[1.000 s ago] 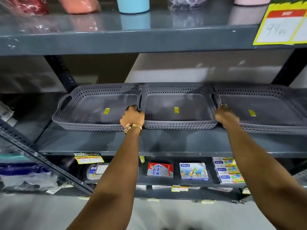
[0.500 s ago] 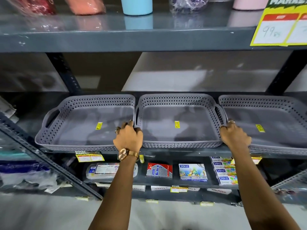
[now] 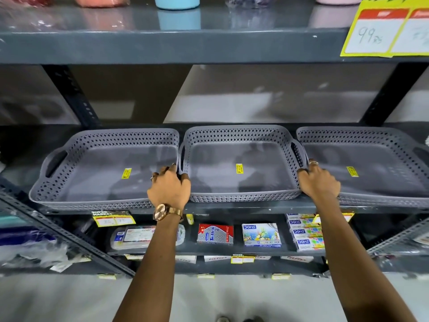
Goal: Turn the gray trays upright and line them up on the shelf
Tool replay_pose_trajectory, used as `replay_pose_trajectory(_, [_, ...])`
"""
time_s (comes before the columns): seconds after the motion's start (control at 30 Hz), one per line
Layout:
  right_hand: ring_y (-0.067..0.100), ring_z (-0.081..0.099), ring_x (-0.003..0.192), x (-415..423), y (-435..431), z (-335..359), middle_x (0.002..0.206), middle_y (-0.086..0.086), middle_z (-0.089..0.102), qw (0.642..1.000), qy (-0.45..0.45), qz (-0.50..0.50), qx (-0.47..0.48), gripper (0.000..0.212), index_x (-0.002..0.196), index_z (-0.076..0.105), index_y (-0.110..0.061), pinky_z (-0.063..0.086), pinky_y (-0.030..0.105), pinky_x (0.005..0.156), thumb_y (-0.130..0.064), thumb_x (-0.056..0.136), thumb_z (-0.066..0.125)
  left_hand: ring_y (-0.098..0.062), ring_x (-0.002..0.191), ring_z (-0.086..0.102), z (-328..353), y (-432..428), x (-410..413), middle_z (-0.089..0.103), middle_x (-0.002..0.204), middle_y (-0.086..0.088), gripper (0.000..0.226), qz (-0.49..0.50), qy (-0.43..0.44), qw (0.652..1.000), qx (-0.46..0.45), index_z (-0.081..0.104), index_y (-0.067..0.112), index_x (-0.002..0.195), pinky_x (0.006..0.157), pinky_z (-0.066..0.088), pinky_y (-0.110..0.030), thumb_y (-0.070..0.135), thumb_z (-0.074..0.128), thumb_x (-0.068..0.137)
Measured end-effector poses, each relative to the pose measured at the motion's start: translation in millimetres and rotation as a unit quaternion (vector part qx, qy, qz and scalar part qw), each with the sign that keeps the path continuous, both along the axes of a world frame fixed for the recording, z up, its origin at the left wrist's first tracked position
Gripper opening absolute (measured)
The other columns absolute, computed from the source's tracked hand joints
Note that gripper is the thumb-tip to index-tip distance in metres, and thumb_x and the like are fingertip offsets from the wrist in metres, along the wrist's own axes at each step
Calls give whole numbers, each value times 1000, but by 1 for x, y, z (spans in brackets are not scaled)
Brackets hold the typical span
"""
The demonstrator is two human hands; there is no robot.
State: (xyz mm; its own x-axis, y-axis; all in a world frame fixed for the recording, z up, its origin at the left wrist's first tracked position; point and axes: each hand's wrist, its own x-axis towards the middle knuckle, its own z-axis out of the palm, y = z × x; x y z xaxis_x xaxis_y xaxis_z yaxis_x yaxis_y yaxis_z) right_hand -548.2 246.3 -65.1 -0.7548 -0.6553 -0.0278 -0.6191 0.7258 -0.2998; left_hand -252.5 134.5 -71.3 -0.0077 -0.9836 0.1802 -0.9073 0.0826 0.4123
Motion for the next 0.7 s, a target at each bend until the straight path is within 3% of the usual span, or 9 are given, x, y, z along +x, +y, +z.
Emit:
replay_pose_trajectory(0.3, [44, 56, 109, 2, 8, 9, 119, 26, 60, 1000, -10, 11, 9, 31, 113, 48, -5, 41, 46, 91, -20, 89, 38, -36, 95, 62, 3, 4, 2, 67, 96, -13, 26, -13, 6, 1000, 0, 65, 14, 99, 70, 50, -40, 30, 49, 86])
replay_pose_trajectory(0.53, [42, 53, 115, 8, 12, 15, 126, 24, 57, 999, -41, 2, 9, 36, 119, 48, -6, 39, 47, 96, -24, 91, 35, -37, 100, 60, 9, 11, 3, 67, 100, -15, 28, -16, 10, 1000, 9, 65, 10, 98, 74, 50, -42, 30, 49, 86])
replay_pose_trajectory(0.63, [42, 48, 124, 10, 17, 16, 137, 23, 50, 999, -43, 8, 5, 50, 136, 35, -6, 38, 49, 99, -31, 94, 36, -39, 106, 57, 15, 19, 6, 65, 109, -18, 34, -24, 8, 1000, 19, 62, 8, 105, 79, 49, -45, 33, 47, 89])
replay_pose_trajectory(0.7, [44, 42, 130, 9, 14, 20, 142, 25, 42, 998, -23, 18, -59, 67, 149, 16, -5, 38, 54, 100, -38, 96, 38, -41, 116, 53, 19, 16, 0, 58, 126, -20, 47, -40, -12, 999, 13, 51, 7, 127, 87, 47, -48, 40, 43, 93])
